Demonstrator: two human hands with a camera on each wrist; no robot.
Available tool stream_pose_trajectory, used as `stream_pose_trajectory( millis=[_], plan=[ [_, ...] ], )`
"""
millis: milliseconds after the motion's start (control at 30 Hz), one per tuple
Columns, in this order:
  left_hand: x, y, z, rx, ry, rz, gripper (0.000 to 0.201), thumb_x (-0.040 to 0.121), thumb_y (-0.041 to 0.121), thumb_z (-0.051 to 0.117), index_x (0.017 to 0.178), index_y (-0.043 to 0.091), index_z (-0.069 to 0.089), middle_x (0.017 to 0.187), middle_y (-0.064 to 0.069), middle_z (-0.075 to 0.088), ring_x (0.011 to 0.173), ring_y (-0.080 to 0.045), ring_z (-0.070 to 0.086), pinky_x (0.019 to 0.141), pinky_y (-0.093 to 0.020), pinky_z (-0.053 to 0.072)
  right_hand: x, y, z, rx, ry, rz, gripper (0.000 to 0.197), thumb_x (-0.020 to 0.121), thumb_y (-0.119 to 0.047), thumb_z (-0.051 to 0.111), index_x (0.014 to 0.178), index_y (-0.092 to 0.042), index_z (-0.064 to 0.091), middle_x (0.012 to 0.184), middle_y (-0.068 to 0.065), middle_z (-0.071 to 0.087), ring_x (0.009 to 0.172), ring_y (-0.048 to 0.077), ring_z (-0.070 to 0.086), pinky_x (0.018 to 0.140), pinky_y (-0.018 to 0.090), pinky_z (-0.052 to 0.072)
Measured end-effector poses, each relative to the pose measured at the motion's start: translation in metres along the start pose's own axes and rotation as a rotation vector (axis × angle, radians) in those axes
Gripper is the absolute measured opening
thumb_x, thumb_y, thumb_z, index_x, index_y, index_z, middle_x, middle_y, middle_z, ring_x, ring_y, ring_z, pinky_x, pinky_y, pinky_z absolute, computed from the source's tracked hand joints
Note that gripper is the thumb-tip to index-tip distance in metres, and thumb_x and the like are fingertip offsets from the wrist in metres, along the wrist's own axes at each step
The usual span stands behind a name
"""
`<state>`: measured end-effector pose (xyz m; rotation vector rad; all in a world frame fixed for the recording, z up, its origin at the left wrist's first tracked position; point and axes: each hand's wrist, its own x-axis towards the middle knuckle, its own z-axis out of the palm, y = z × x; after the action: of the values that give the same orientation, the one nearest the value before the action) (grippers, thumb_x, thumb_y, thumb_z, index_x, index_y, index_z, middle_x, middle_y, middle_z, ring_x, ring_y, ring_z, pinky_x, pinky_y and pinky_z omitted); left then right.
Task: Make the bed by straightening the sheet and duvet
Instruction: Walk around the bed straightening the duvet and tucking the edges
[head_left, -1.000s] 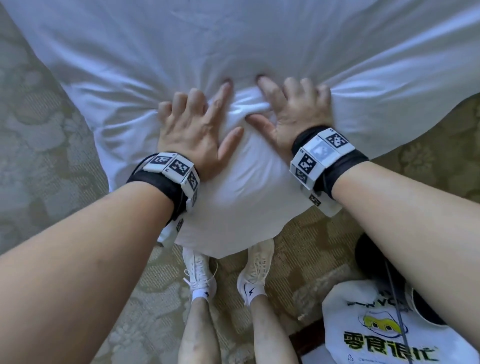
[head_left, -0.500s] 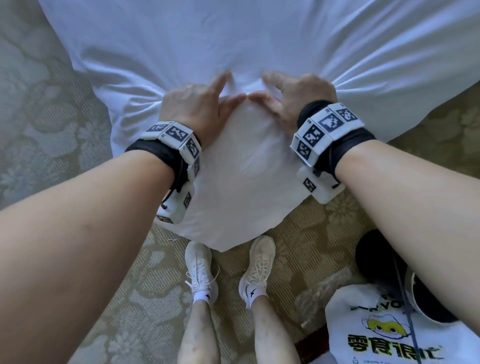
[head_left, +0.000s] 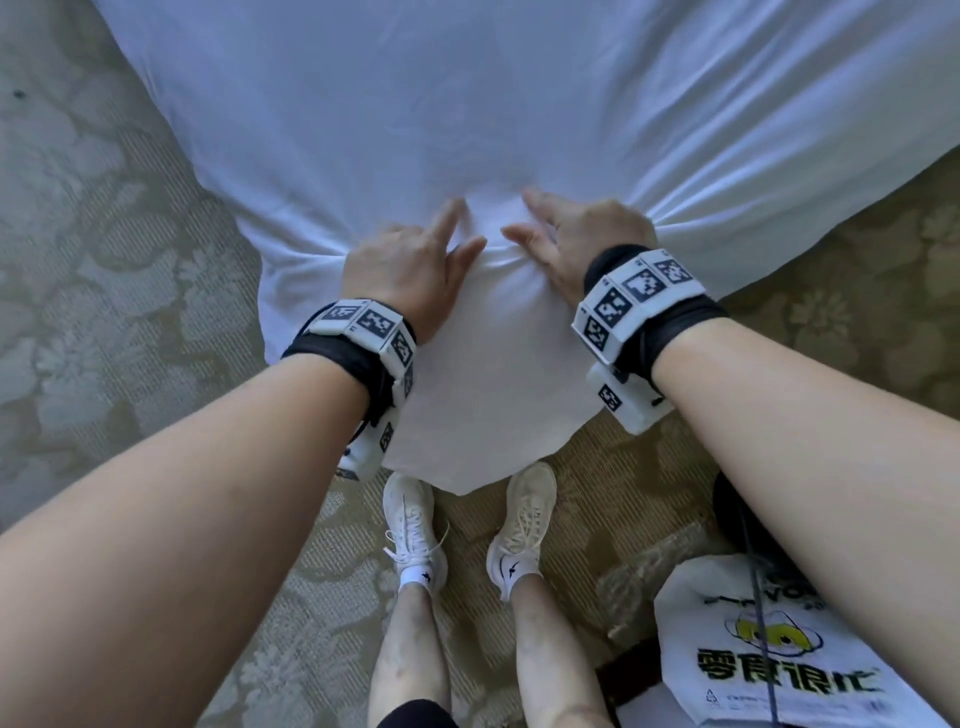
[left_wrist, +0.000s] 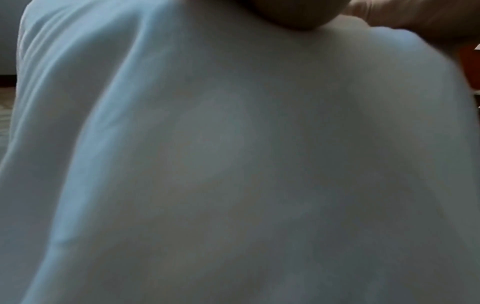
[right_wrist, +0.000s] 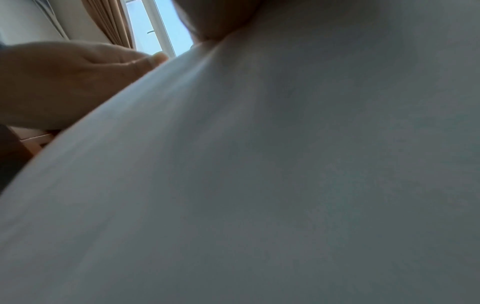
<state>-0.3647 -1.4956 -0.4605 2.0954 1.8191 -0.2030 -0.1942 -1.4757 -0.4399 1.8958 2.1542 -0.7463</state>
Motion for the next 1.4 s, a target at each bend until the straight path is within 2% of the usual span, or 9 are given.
stream_pose_trajectory(
  millis=[500,733,833,967,1033,1100,1167,1300,1400],
  plan=[
    [-0.004,0.005,-0.005,-0.037,0.000,-0.085,0.058,0.098,0.052,0.022,0.150,0.026,0.019,0.110,-0.023,0.063,0.105,-0.038,0.056,0.076,-0.042,0.040,-0.001,0.006,0.000,0.005,-0.048,-0.006,0.056,0.095,-0.059,0.026,0.146,-0.034,0.027,0.119,0.017,0.062,0.113,0.035,0.055,0.091,0.039,0.043],
    [-0.025,0.007,-0.024,-0.074,0.059,-0.064,0.052,0.098,0.050,0.028,0.140,0.021,0.039,0.103,-0.021,0.065,0.100,-0.037,0.058,0.074,-0.040,0.039,-0.024,0.002,-0.018,0.035,-0.033,-0.023,0.059,0.094,-0.060,0.026,0.146,-0.032,0.028,0.114,0.018,0.064,0.109,0.036,0.057,0.091,0.041,0.043],
    [-0.012,-0.001,0.002,-0.040,0.033,0.003,0.056,0.097,0.052,0.028,0.142,0.019,0.036,0.105,-0.018,0.064,0.102,-0.035,0.055,0.076,-0.040,0.038,-0.007,0.006,0.003,-0.072,-0.039,-0.023,0.063,0.094,-0.060,0.029,0.148,-0.028,0.022,0.111,0.018,0.063,0.105,0.035,0.058,0.087,0.040,0.043],
    [-0.021,-0.015,0.062,-0.041,0.225,0.088,0.077,0.087,0.067,0.025,0.144,0.016,0.033,0.115,-0.014,0.047,0.106,-0.030,0.039,0.090,-0.043,0.030,-0.012,0.024,0.067,-0.108,0.234,-0.174,0.076,0.089,-0.067,0.023,0.144,-0.017,0.035,0.109,0.015,0.055,0.096,0.032,0.053,0.081,0.042,0.041],
    [-0.040,-0.017,0.086,-0.010,0.267,0.100,0.080,0.086,0.072,0.021,0.145,0.017,0.025,0.127,-0.010,0.031,0.118,-0.029,0.028,0.103,-0.048,0.023,-0.031,0.034,0.100,-0.134,0.316,-0.201,0.080,0.084,-0.073,0.022,0.142,-0.019,0.033,0.122,0.011,0.040,0.109,0.030,0.041,0.091,0.047,0.037],
    [-0.053,-0.022,0.100,0.008,0.269,0.139,0.080,0.085,0.073,0.024,0.144,0.020,0.019,0.135,-0.008,0.021,0.127,-0.030,0.021,0.110,-0.051,0.015,-0.044,0.045,0.125,-0.209,0.339,-0.242,0.080,0.081,-0.074,0.027,0.142,-0.022,0.023,0.133,0.005,0.023,0.123,0.028,0.026,0.107,0.051,0.023],
    [-0.055,-0.031,0.103,0.017,0.290,0.207,0.079,0.084,0.072,0.034,0.144,0.023,0.020,0.139,-0.008,0.018,0.131,-0.030,0.019,0.113,-0.050,0.010,-0.044,0.049,0.129,-0.239,0.400,-0.276,0.079,0.077,-0.070,0.036,0.141,-0.024,0.023,0.134,0.004,0.020,0.126,0.026,0.023,0.110,0.051,0.019],
    [-0.058,-0.045,0.099,0.048,0.347,0.328,0.066,0.087,0.061,0.046,0.142,0.029,0.032,0.144,-0.019,0.031,0.132,-0.033,0.023,0.112,-0.048,0.013,-0.027,0.042,0.110,-0.240,0.502,-0.301,0.070,0.073,-0.063,0.045,0.134,-0.031,0.039,0.118,0.008,0.033,0.108,0.026,0.031,0.088,0.049,0.042],
    [-0.059,-0.045,0.099,0.042,0.405,0.336,0.051,0.092,0.051,0.050,0.137,0.032,0.039,0.140,-0.023,0.044,0.131,-0.033,0.028,0.109,-0.050,0.021,-0.025,0.040,0.096,-0.168,0.508,-0.393,0.052,0.076,-0.047,0.053,0.123,-0.024,0.061,0.091,0.009,0.057,0.086,0.030,0.051,0.069,0.043,0.045]
  ],
)
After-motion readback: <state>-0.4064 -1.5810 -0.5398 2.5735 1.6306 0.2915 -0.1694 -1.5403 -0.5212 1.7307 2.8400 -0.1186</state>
